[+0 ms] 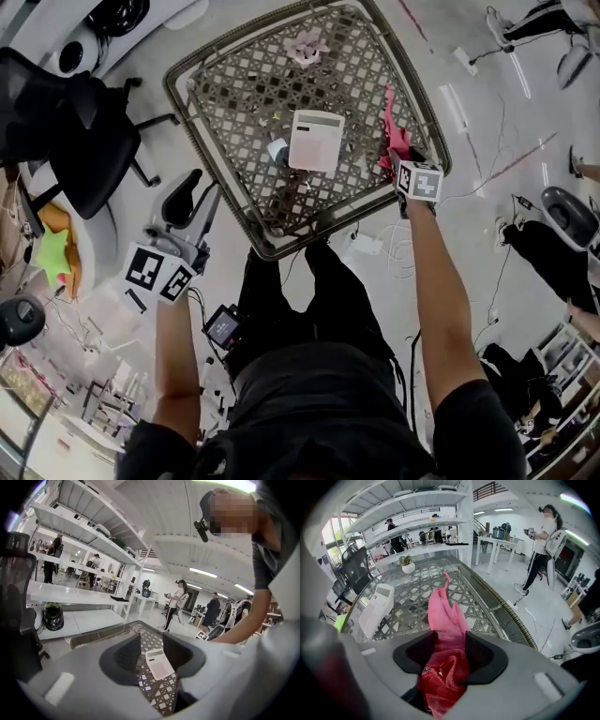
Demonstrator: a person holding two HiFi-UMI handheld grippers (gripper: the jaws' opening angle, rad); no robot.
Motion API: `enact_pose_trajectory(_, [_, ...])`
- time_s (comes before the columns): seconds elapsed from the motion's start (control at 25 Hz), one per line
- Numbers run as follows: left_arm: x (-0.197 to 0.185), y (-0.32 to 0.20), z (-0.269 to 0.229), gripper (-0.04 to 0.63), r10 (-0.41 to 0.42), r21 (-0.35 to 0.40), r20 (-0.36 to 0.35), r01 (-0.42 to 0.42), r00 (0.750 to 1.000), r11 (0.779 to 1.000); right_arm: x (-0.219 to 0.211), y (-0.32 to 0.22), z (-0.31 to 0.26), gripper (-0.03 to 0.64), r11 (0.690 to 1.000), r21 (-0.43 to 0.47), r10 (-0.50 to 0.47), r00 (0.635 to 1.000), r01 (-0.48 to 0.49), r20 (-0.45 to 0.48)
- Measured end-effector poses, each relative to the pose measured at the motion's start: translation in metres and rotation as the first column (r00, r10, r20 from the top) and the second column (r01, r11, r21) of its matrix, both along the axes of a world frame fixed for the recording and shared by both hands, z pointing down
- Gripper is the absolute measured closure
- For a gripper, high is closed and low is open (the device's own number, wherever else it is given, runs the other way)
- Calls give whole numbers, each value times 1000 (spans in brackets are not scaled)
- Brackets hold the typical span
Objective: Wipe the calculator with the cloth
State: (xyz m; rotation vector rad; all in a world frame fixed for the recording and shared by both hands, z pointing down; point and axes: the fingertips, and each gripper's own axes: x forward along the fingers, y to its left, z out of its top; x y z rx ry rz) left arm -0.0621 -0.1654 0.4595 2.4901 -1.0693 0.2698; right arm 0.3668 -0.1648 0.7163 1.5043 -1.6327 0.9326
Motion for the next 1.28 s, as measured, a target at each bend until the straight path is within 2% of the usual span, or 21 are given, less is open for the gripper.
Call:
enact_pose_trajectory(0.16, [-6,0,3,417,0,-1,-9,0,1000,1000,-3,1,-2,510,1000,0,2,1000,-2,-3])
enact_pose_trajectory(0.24, [-14,4,-2,417,2,2,-14,-2,1000,1000,-14,3,-10,532,1000,11,0,1000,0,18])
enact_pose_trajectory(0.56, [-35,-6,0,417,-12,-1,-23,12,1000,1000,-86,-36,-62,540,983,180,-39,990,14,136])
enact_pose_trajectory(0.68, [-44,-3,-1,417,-24,1,-25,24,999,1000,-120,-49,-71,540,976,215,-74,984,39,161])
enact_pose_trajectory(0.84, [-62,1,0,417,-48,-1,-31,48,998,999,-167,-67,-63,540,973,220,-112,977,71,183])
enact_pose_trajectory(1.04, [-86,8,9,417,-78,-16,-35,77,996,997,-216,-83,-51,540,971,203,-160,974,126,160])
enact_pose_trajectory(1.28, [-107,13,20,417,-99,-32,-38,98,994,995,-265,-75,-40,538,962,184,-228,962,200,150])
